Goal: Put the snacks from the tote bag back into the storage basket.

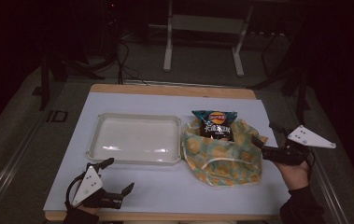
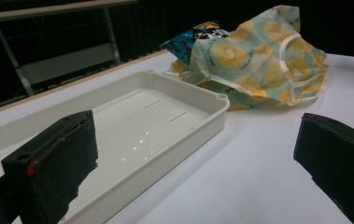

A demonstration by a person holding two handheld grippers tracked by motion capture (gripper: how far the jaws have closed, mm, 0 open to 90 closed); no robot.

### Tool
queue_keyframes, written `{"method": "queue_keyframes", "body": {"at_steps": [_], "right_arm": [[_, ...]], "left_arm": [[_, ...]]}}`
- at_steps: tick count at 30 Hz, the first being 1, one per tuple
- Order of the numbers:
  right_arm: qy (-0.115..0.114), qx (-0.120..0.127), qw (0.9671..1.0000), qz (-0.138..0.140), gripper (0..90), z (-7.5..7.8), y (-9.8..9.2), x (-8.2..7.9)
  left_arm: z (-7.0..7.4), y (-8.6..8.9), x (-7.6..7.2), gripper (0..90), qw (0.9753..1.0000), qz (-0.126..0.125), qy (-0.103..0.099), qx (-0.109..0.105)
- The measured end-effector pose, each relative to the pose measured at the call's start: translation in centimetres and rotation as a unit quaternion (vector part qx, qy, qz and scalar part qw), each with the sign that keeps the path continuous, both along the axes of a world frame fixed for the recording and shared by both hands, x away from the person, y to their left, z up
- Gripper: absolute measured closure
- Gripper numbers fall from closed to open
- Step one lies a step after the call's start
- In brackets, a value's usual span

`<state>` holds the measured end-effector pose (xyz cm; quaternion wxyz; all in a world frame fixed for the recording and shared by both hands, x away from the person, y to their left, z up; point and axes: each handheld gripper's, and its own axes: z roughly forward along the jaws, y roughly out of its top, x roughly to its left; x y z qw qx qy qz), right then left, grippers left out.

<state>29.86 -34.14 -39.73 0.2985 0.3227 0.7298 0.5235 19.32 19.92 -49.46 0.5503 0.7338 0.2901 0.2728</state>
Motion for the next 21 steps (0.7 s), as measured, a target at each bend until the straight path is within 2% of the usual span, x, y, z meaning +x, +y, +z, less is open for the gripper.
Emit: {"method": "queue_keyframes", "body": {"at_steps": [8, 14, 18, 21], "right_arm": [[0.01, -0.002, 0.9999, 0.006, 17.0, 0.4, 0.2, 2.1], [0.017, -0.008, 0.9998, 0.006, 20.9, 0.8, 0.5, 4.4], [0.027, -0.004, 0.9995, 0.013, 21.6, 0.9, 0.8, 5.9], [0.035, -0.012, 0.9992, 0.014, 22.1, 0.8, 1.2, 6.7]], "left_arm": [[-0.1, -0.2, 0.1, 0.1, 0.9999, -0.004, 0.003, 0.01], [-0.2, -0.2, 0.1, 0.1, 0.9999, -0.003, 0.004, 0.011], [-0.2, -0.2, 0.1, 0.1, 0.9999, -0.004, 0.004, 0.014], [-0.2, -0.2, 0.1, 0.1, 0.9999, -0.003, 0.004, 0.011]]}}
